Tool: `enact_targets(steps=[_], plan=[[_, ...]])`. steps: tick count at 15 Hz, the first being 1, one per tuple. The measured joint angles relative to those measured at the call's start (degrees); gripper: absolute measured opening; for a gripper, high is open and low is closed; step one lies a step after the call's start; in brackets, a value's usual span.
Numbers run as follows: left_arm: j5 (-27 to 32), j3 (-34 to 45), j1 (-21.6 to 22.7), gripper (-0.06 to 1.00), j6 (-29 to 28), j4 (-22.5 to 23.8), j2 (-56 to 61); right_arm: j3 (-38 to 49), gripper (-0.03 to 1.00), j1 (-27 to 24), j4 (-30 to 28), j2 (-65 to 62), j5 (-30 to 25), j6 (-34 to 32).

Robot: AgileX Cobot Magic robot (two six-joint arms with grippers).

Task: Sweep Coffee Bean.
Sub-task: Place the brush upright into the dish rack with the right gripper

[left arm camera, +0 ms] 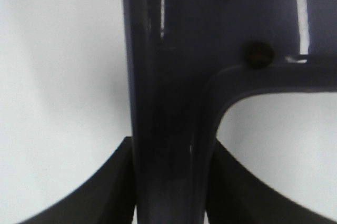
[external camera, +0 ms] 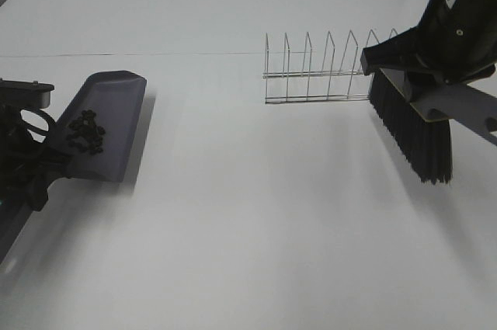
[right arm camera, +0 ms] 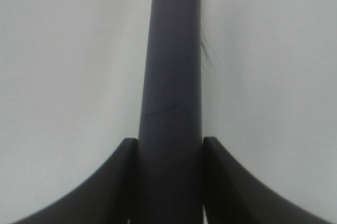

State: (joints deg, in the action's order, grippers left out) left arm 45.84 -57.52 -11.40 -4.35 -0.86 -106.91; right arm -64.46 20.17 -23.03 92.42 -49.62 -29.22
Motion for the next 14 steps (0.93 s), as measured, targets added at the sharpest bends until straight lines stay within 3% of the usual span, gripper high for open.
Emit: enact_targets(steps=[4,7,14], plan=[[-0.3,0.0,0.0,0.33,0.1,-0.1,0.0,1.0,0.36,-0.1,-4.5,0.0,7.9,-8.5],[-0.5,0.0,0.0,0.33,0.1,-0.4,0.0,1.0,0.36,-0.1,-10.5,2.5,8.4,-14.4],[-1.3,0.0,0.0,0.33,0.1,-0.9,0.0,1.0,0.36,-0.1,-14.4,10.7,10.0,-17.7]])
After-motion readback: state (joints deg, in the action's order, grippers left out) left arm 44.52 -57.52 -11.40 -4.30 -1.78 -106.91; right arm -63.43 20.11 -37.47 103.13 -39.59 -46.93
